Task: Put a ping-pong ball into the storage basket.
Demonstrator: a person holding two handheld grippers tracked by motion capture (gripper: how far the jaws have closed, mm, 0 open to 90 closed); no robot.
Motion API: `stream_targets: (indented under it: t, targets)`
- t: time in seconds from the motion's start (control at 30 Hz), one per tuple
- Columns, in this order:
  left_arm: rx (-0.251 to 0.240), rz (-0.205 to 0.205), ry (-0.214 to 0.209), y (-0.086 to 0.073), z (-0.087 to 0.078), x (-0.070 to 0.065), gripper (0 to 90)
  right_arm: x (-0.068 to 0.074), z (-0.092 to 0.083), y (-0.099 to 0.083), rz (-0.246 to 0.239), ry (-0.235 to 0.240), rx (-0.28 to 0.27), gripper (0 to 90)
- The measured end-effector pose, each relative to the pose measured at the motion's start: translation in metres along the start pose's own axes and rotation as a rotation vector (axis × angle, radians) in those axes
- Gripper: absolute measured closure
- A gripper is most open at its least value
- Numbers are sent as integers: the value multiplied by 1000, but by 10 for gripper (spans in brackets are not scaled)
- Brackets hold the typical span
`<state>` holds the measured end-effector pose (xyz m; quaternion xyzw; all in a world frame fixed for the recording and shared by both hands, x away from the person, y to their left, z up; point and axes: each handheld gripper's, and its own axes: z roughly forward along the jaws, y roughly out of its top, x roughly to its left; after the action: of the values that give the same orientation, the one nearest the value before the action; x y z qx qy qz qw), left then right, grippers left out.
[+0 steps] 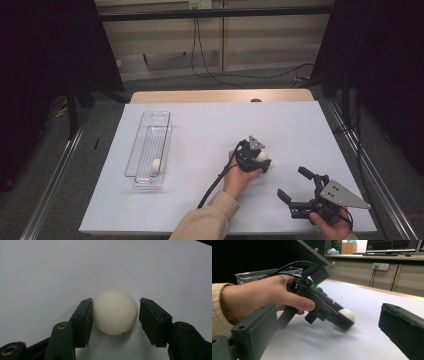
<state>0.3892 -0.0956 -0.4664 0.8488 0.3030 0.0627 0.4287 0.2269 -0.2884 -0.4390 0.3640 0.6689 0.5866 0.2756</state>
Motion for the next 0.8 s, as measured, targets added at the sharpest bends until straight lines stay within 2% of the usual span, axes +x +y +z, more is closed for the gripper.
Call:
stream_targets:
  t: [0.37, 0.8]
  targets:
    - [0, -9, -2, 0, 0, 1, 502, 0, 0, 0, 0, -1, 0, 18]
    - [7, -14, 4, 0, 0, 1, 509, 0, 0, 0, 0, -1, 0, 18]
